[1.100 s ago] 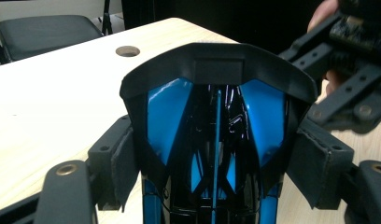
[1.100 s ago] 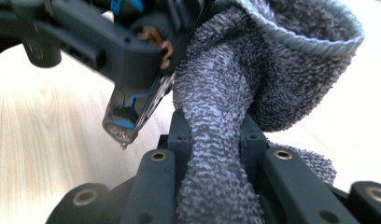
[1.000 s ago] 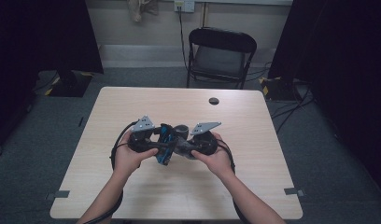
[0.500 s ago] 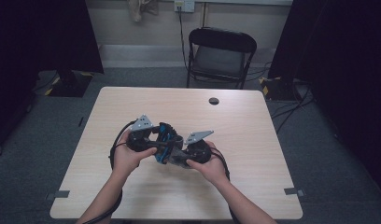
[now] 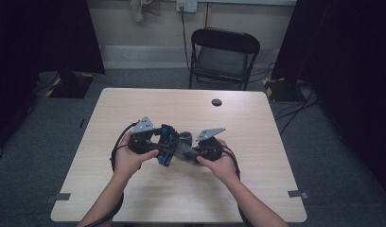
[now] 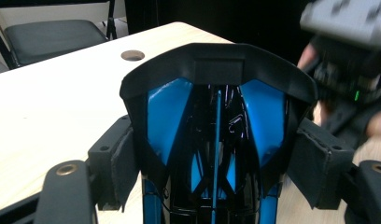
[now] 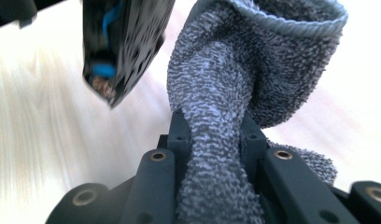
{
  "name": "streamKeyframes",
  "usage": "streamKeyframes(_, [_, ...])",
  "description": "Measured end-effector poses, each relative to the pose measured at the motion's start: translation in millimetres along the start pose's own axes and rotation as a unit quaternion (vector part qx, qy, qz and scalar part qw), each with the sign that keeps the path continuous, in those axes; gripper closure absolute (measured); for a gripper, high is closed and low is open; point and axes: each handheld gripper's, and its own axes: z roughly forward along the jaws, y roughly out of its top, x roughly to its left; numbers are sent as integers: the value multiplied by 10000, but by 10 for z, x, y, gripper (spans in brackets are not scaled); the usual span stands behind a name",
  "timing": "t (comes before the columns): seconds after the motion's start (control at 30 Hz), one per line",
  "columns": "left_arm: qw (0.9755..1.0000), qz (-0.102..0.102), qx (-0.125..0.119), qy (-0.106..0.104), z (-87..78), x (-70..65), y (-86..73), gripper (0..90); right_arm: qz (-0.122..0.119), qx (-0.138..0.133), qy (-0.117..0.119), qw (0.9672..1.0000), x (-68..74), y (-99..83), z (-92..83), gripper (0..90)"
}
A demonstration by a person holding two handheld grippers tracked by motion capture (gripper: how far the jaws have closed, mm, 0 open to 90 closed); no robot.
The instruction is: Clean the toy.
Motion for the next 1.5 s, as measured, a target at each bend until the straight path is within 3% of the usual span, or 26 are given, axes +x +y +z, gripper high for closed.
streamKeyframes(0.27, [9999,-61,100,16,33,23,-57,255,-9,-377,-195,9991,-101,258,-299,733])
streamKeyframes(0.4, [9999,-59,129,59,43,30,-69,255,-67,-441,-157,9989,-73,318,-331,733])
streamKeyframes(0.8, [9997,-85,151,177,23,78,-87,255,-169,-291,63,9994,86,263,-164,733])
streamKeyframes(1.07, [9998,-50,123,167,16,64,-68,255,-106,-196,146,9996,127,182,-49,733])
streamKeyframes(1.27, [9999,-40,-10,116,-7,47,-30,254,-189,62,252,9995,206,97,98,733])
streamKeyframes(1.5, [9999,-4,-48,109,-37,33,3,255,-230,171,359,9989,288,35,237,733])
